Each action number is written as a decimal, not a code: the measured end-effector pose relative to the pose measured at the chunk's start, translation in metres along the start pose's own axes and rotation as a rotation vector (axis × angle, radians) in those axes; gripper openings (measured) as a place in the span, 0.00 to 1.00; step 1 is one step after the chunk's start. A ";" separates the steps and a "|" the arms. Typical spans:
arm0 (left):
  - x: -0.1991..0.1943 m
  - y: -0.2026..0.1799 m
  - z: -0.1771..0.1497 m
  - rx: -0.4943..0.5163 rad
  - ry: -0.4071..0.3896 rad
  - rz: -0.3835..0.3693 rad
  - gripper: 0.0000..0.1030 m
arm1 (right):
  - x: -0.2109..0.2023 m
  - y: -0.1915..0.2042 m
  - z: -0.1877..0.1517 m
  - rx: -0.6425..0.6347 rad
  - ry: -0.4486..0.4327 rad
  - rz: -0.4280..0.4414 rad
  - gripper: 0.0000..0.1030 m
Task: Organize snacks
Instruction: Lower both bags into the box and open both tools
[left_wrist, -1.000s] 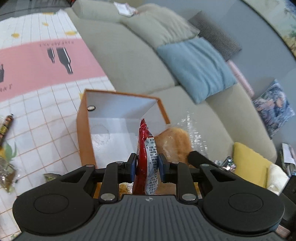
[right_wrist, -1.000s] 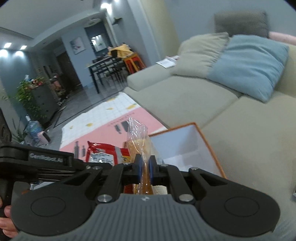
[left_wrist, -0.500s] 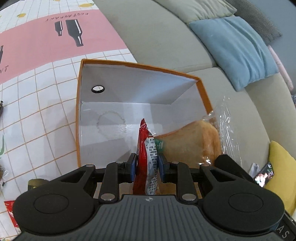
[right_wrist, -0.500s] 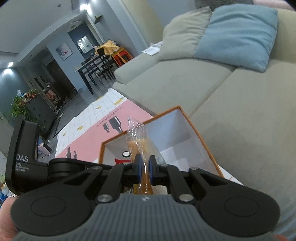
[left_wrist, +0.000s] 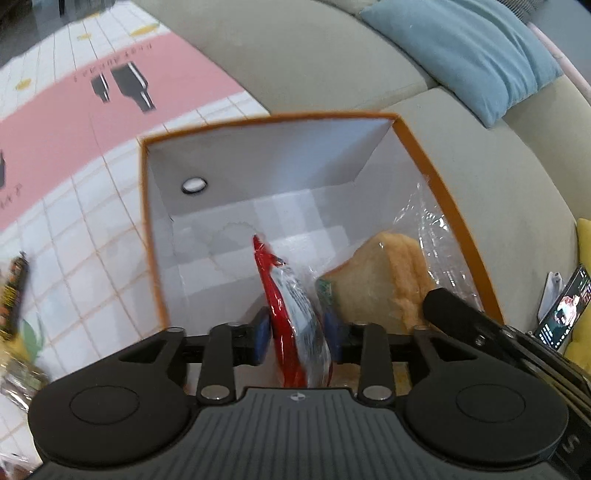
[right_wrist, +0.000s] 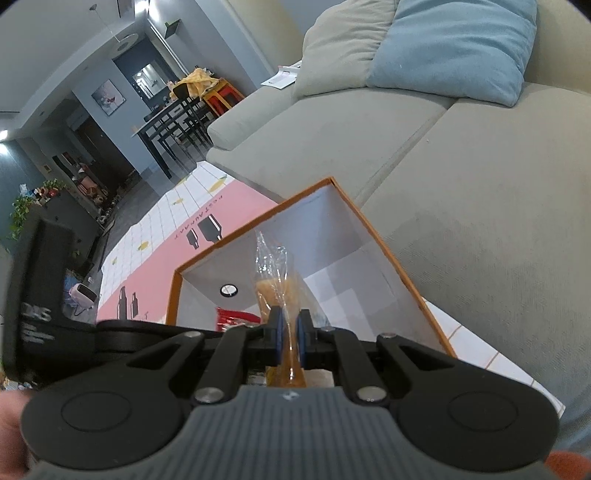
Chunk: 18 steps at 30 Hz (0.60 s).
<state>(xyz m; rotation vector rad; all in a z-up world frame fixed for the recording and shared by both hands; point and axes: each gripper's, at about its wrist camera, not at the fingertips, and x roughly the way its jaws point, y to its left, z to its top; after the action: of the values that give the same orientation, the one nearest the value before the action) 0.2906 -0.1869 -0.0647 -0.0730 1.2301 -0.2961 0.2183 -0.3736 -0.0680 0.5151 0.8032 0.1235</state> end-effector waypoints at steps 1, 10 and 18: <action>-0.006 0.001 0.000 0.009 -0.020 0.012 0.54 | 0.000 0.002 0.000 -0.006 -0.002 -0.005 0.05; -0.059 0.042 -0.012 -0.072 -0.131 -0.041 0.54 | 0.014 0.036 0.004 -0.203 -0.053 -0.079 0.05; -0.081 0.070 -0.030 -0.106 -0.168 0.025 0.54 | 0.040 0.072 -0.017 -0.399 0.027 -0.133 0.05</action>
<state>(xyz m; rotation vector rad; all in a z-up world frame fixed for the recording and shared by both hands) 0.2512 -0.0954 -0.0152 -0.1712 1.0781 -0.1988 0.2400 -0.2921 -0.0687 0.0831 0.8121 0.1635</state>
